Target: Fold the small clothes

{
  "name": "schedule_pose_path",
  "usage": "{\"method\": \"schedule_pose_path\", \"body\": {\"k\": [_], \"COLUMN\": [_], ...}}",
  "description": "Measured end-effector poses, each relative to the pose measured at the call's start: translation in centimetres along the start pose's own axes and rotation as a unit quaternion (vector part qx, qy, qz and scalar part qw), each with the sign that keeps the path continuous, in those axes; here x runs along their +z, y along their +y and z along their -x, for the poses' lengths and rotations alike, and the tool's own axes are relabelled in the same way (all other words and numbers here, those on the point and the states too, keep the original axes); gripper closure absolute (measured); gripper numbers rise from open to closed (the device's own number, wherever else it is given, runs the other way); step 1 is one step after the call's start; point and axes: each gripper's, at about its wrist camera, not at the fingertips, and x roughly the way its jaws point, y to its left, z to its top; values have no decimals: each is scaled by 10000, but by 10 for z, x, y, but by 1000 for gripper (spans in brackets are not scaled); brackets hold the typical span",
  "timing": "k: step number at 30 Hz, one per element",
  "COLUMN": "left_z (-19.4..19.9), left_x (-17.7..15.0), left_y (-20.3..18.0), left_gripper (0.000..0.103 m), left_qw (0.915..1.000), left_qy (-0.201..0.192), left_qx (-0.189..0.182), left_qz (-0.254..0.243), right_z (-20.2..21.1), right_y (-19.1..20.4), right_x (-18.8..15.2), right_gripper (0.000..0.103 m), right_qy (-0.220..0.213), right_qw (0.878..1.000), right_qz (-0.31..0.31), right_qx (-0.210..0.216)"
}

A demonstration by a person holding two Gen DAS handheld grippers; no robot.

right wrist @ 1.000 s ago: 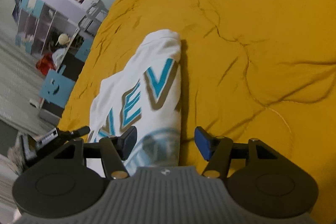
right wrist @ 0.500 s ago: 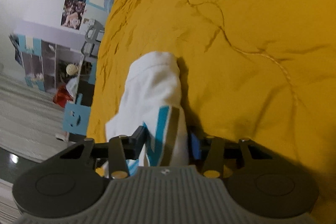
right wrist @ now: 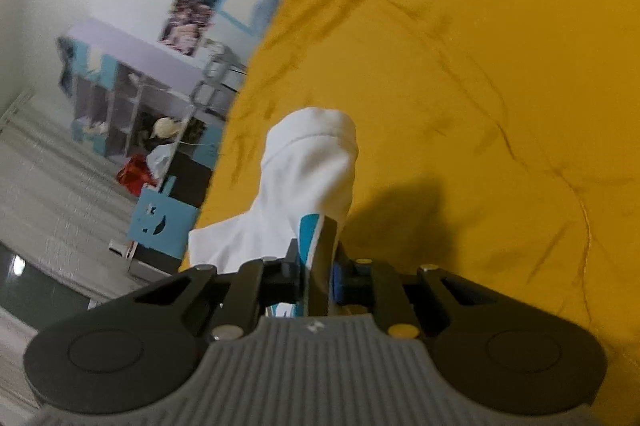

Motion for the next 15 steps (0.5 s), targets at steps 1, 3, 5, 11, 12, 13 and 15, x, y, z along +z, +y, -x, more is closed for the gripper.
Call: {"method": "schedule_pose_path", "body": {"k": [1,3,5,11,12,13,15], "left_z": [11,35,56,118,128,135,151], "left_x": [-1,-5,-7,-26,-30,-34,-42], "left_y": [-8,-25,-44,-98,-107,-116,-133], "left_gripper": [82,82,83,83,83,83,83], "left_qw": [9999,9992,9980,9924,9912,9902,9882], "left_qy": [-109,-328,-523,-1000,-1064,-1119,-1192], "left_qx": [-23,-76,-115,-441,-493,-545,-649], "left_qz": [-78,-218,-339,-568,-612,-641,-709], "right_z": [9,28,50,123,134,152,184], "right_y": [11,30,47,96,105,108,119], "right_x": [0,-2,-6,-19,-20,-25,-31], "right_gripper": [94,94,94,94,94,94,94], "right_qy": [-59,-162,-258,-633,-695,-746,-842], "right_qw": [9999,9993,9983,9921,9909,9896,9869], "right_qz": [107,290,420,836,892,958,1100], "right_qx": [54,171,303,685,730,771,822]}}
